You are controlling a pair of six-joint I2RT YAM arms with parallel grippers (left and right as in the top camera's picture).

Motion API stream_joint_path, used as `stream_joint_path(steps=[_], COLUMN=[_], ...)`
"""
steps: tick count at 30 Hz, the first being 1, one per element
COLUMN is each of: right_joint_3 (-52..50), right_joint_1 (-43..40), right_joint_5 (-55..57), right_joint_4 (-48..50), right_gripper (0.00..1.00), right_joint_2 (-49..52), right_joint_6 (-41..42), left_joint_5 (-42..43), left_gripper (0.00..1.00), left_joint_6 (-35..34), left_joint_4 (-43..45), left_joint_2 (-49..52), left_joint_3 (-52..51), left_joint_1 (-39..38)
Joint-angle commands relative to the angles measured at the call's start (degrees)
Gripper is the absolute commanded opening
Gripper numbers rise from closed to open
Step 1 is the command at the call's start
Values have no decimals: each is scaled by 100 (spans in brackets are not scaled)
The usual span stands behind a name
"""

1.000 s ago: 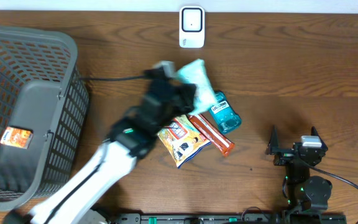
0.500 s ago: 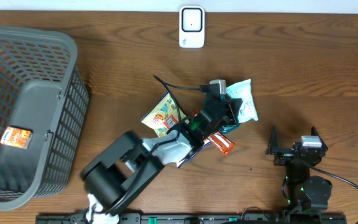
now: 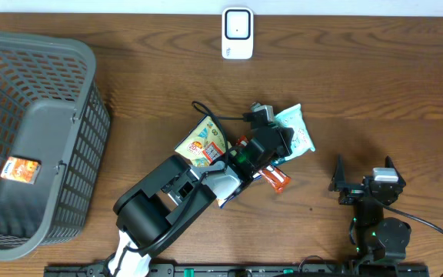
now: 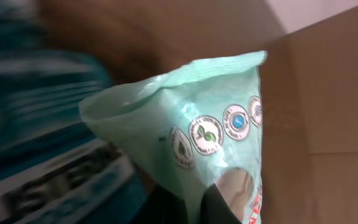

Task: Scan the item barcode
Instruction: 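Lift the wipes pack out with the left gripper toward table center, then open the left gripper to drop the wipes pack beside the bottle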

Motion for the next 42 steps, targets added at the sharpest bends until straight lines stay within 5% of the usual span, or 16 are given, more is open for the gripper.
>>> stream_joint_path(steps=[1, 7, 22, 32, 36, 39, 42], right_joint_3=[-7, -7, -7, -7, -7, -7, -7], right_joint_1=[48, 48, 48, 48, 48, 48, 48], right_joint_5=[-31, -31, -31, -31, -31, -31, -31], right_joint_4=[-20, -20, -20, -20, -20, -20, -20], right_gripper=[99, 99, 99, 99, 99, 99, 99], right_joint_2=[-31, -31, -31, -31, -31, -31, -31], right_joint_6=[-48, -48, -46, -46, -46, -48, -46], left_joint_5=[-424, -717, -671, -671, -614, -444, -245], left_gripper=[8, 8, 8, 8, 17, 40, 51], left_joint_6=[-299, -933, -863, -883, -837, -586, -219], left_joint_4=[-533, -1027, -1244, -2402, -2452, -2293, -2000], left_joint_2=[-24, -24, -31, -509, -643, -710, -750], left_joint_3=[55, 55, 57, 57, 57, 57, 57], left_joint_1=[-11, 4, 28, 208, 219, 208, 195])
